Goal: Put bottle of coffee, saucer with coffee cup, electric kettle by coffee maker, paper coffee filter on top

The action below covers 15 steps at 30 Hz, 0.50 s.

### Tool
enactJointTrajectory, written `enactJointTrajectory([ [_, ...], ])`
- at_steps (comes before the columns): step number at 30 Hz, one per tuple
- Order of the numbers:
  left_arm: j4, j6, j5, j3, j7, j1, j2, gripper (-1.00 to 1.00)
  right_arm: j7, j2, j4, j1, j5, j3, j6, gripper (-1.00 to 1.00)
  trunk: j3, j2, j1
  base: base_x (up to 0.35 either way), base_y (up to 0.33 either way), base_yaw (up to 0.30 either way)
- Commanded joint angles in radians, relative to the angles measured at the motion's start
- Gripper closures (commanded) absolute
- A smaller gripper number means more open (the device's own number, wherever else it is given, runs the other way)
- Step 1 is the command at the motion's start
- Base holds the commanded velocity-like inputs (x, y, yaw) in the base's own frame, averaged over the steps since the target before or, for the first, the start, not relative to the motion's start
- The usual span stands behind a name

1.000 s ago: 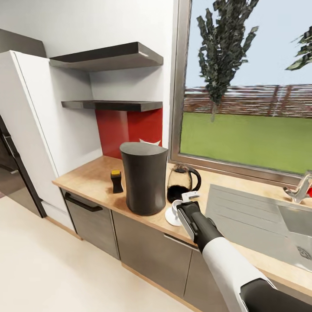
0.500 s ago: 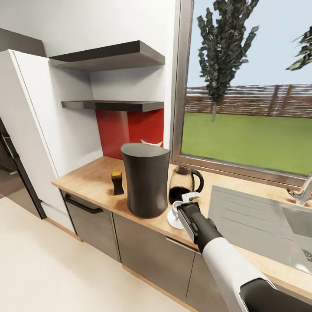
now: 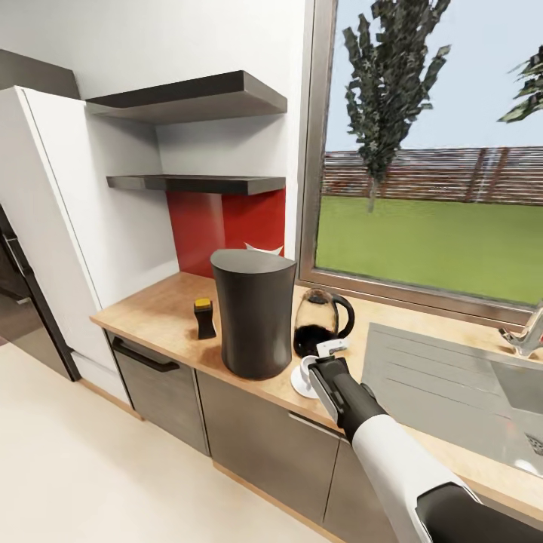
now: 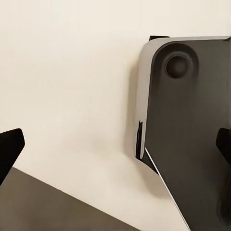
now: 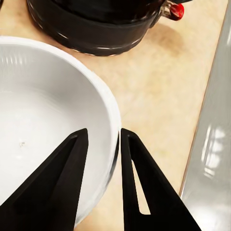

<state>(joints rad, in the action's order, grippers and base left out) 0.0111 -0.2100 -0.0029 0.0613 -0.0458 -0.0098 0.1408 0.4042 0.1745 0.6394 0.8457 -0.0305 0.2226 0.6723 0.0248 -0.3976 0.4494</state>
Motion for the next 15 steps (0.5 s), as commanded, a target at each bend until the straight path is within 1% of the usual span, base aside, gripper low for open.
enactJointTrajectory([
  [1,0.001,-0.003,0.0,0.006,-0.005,-0.001,0.0,-1.0,0.005,0.0,0.0,0.001,-0.003,0.003,0.004,1.0,0.002,-0.002,0.001,0.0,0.0,0.0],
  [9,0.001,-0.003,0.0,0.006,-0.005,-0.001,0.0,-1.0,0.005,0.0,-0.013,0.001,-0.003,0.003,-0.015,1.0,0.002,-0.002,0.001,0.128,0.0,-0.005],
  [15,0.001,-0.003,0.0,0.006,-0.005,-0.001,0.0,-1.0,0.005,0.0,-0.015,0.001,-0.003,0.003,-0.016,1.0,0.0,-0.002,0.001,0.019,0.0,-0.146],
])
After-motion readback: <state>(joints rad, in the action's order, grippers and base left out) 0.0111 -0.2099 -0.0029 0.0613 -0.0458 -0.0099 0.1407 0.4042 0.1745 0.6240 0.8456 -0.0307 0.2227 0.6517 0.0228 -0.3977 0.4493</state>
